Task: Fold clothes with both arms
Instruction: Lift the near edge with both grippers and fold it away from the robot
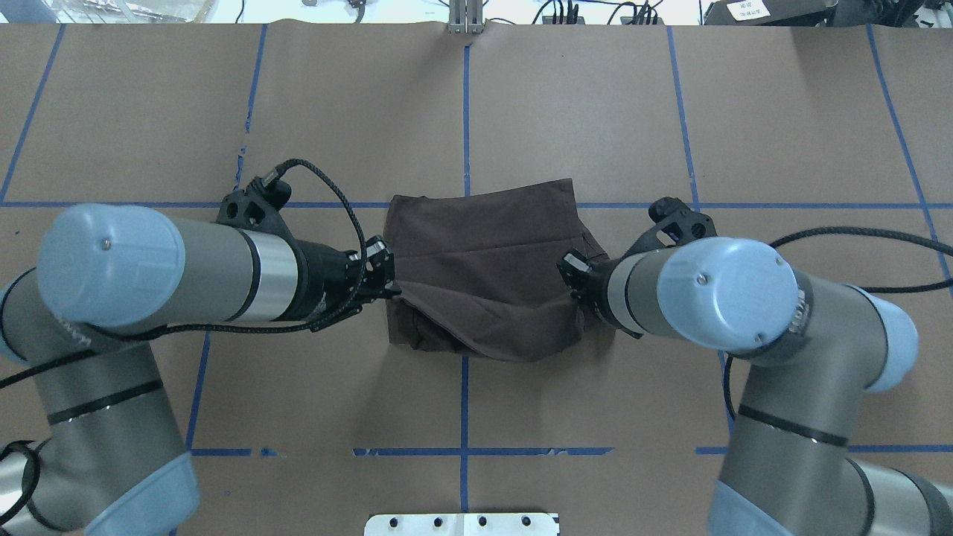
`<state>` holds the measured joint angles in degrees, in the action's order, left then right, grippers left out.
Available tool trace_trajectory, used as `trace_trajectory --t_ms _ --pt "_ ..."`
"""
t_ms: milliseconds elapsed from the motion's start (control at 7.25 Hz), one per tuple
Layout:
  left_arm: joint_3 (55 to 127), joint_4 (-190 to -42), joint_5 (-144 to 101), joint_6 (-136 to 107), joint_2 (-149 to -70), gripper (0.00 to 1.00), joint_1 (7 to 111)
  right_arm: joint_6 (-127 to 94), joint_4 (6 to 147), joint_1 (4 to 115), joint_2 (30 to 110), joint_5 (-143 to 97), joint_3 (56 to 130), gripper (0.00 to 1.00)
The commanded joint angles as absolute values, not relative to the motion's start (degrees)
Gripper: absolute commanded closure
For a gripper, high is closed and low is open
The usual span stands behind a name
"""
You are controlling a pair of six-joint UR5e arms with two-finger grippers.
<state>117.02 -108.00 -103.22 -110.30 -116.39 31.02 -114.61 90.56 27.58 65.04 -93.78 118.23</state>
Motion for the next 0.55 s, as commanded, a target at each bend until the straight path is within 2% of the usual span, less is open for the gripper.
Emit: trace_trajectory --t_ms 0,414 --pt "108.1 -108.5 -104.2 -101.6 -120.0 1.0 36.4 -112.0 86.7 34.7 59.5 -98.5 107.2 1.0" --pt "94.2 -116.8 -103.7 -100.7 -124.5 1.0 39.1 -111.0 74.7 39.9 52.0 -102.4 88.0 1.0"
